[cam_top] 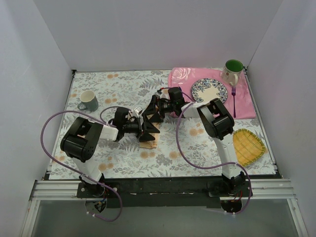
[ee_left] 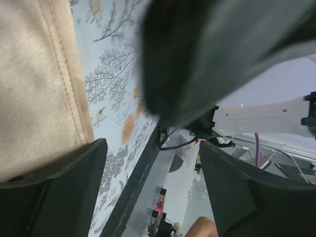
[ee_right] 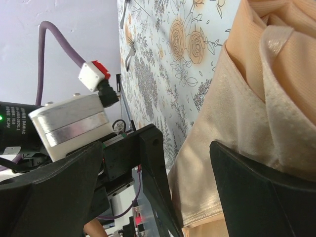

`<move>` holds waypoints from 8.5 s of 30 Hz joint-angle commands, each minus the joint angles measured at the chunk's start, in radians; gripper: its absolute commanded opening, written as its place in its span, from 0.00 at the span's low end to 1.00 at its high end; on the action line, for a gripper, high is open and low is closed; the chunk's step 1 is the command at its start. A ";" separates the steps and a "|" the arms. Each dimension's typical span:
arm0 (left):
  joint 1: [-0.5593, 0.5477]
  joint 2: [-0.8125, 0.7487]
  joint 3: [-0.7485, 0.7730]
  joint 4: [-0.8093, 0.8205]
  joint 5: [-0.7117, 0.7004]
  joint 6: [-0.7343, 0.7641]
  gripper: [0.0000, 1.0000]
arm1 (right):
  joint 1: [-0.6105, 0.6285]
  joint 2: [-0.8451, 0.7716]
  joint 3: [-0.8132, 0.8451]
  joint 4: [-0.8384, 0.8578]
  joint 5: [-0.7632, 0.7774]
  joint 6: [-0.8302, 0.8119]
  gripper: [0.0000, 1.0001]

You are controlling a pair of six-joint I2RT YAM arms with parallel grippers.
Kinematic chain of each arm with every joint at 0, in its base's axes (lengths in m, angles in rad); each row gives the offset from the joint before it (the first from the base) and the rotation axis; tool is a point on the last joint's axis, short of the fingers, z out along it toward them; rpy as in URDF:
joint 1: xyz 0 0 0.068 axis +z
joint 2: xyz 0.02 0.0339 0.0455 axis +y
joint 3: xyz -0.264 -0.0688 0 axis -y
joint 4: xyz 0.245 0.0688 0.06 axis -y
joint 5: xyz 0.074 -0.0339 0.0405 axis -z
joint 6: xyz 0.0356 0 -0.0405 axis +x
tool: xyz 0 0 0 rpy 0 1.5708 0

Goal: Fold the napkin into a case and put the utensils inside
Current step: Smooth out the smaller rectangle-folded napkin at the center of the board, then pick up the smaller rectangle-folded napkin from the center of the board, then turn over the smaller rectangle-folded napkin at the center of the board, then rotate the smaller rectangle-folded napkin at the center of the board.

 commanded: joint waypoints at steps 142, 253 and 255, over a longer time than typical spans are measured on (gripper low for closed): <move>-0.295 -0.316 0.150 -0.830 -0.648 1.356 0.00 | -0.149 -0.364 0.009 -0.613 0.113 -0.908 0.77; -0.016 -0.311 0.100 -0.892 -0.557 1.597 0.98 | 0.041 -0.223 -0.090 -0.701 -0.070 -1.013 0.95; -0.011 -0.281 0.133 -0.861 -0.533 1.603 0.98 | 0.072 -0.254 -0.141 -0.620 -0.072 -0.946 0.96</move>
